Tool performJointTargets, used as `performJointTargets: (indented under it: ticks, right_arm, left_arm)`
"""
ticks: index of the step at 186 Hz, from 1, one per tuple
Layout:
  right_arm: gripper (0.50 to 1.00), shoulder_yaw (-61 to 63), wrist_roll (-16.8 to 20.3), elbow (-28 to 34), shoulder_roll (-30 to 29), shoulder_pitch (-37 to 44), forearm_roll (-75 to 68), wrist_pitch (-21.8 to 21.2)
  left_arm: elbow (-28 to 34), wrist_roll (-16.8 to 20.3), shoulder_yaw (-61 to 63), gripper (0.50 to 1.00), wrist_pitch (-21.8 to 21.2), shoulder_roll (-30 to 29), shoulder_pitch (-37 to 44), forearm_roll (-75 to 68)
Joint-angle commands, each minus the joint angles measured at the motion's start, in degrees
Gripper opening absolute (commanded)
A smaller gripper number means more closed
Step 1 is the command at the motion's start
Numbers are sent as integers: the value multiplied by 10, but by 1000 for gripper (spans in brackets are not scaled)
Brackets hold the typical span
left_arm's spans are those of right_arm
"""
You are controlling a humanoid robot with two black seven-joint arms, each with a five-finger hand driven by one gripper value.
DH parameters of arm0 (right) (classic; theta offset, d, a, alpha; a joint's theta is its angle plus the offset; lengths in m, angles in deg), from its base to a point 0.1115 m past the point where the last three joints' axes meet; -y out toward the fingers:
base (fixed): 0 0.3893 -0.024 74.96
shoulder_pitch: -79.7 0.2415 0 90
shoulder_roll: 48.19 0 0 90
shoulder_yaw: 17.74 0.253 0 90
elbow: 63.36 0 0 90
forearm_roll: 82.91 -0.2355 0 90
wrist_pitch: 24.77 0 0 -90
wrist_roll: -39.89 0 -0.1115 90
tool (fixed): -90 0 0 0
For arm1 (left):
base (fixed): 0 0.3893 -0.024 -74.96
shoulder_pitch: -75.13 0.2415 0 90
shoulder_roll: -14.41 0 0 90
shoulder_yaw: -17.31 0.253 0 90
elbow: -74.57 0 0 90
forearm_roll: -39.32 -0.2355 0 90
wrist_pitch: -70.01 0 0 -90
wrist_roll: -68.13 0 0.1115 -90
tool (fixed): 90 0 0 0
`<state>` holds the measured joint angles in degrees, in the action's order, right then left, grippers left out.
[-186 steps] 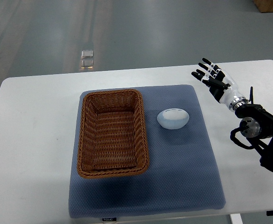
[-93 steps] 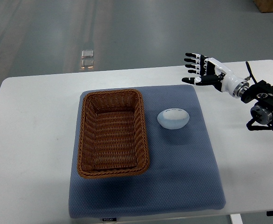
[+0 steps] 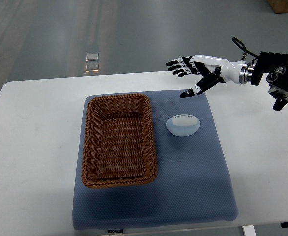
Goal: Place blue toy in brown basket
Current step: 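Move the right hand over the white egg-shaped toy, fingers open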
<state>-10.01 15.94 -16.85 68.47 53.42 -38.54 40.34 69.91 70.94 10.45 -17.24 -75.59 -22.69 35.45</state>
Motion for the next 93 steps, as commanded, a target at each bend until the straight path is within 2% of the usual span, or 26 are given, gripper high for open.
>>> performJointTargets:
  ticks: [1, 58, 93]
  right_arm:
    - [911, -32, -5, 17, 0, 7, 43, -4]
    - [911, -95, -2, 33, -10, 7, 134, 6]
    - [911, -112, 3, 27, -21, 1, 155, 45]
  left_arm:
    - [0, 0, 0, 1000, 0, 0, 0, 0]
    - [0, 0, -1, 1000, -1, 0, 0, 0]
    - [-1, 0, -1, 1000, -1, 0, 1, 0]
